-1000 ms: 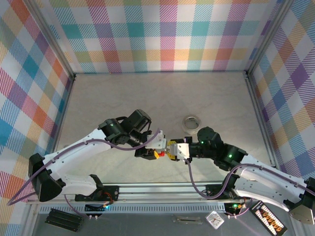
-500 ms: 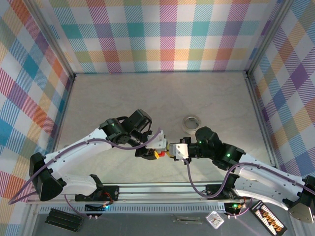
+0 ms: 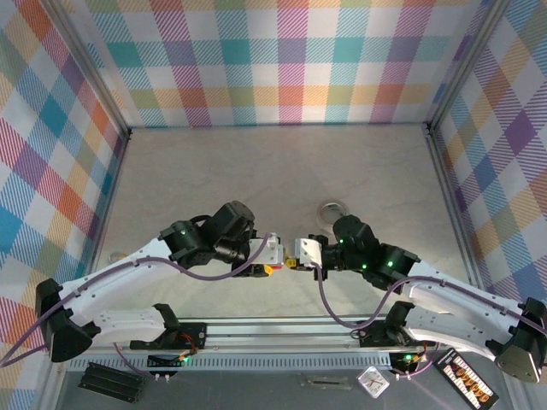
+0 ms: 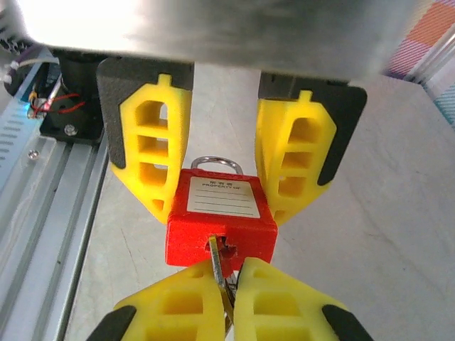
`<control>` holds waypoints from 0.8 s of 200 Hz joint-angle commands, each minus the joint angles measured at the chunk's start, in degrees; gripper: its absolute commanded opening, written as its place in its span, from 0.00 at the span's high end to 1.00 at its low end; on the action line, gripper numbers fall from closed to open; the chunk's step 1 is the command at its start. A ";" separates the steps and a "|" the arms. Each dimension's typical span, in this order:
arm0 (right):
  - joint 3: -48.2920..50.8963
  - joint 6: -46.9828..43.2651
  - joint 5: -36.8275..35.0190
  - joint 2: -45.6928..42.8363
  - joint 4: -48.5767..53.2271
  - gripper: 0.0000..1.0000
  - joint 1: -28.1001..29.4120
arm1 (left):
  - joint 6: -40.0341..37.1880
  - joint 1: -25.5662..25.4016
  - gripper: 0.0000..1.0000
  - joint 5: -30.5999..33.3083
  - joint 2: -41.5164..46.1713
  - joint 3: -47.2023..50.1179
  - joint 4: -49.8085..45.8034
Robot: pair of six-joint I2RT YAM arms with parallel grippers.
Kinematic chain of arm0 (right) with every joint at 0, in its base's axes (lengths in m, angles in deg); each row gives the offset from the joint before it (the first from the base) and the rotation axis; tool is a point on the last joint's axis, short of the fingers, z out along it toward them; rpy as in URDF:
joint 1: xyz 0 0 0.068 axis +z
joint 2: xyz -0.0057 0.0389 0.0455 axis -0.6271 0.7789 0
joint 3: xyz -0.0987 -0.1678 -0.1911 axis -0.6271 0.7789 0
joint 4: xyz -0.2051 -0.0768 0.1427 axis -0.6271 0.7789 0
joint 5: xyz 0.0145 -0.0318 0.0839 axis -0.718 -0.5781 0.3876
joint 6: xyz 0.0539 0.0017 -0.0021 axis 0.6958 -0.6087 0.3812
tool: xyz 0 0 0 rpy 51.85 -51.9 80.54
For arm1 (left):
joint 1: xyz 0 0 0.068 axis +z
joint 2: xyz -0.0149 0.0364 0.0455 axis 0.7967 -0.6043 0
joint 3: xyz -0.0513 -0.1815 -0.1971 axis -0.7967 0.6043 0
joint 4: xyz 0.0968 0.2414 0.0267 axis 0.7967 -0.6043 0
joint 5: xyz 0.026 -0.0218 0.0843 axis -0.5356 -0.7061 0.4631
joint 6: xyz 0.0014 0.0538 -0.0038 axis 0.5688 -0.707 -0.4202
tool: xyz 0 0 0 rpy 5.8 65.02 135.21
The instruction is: Unlock with the key
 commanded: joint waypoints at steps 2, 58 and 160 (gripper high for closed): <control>-0.94 4.83 7.22 -0.18 -0.09 0.95 -0.69 | -0.97 -1.09 1.00 3.91 1.80 0.54 5.41; 0.10 3.31 7.07 -3.01 3.35 0.49 -1.15 | -1.25 -1.21 1.00 3.98 1.58 0.31 4.08; 5.74 2.28 3.36 -7.78 -3.73 0.15 -2.01 | 0.07 -1.29 1.00 0.26 1.17 0.05 4.19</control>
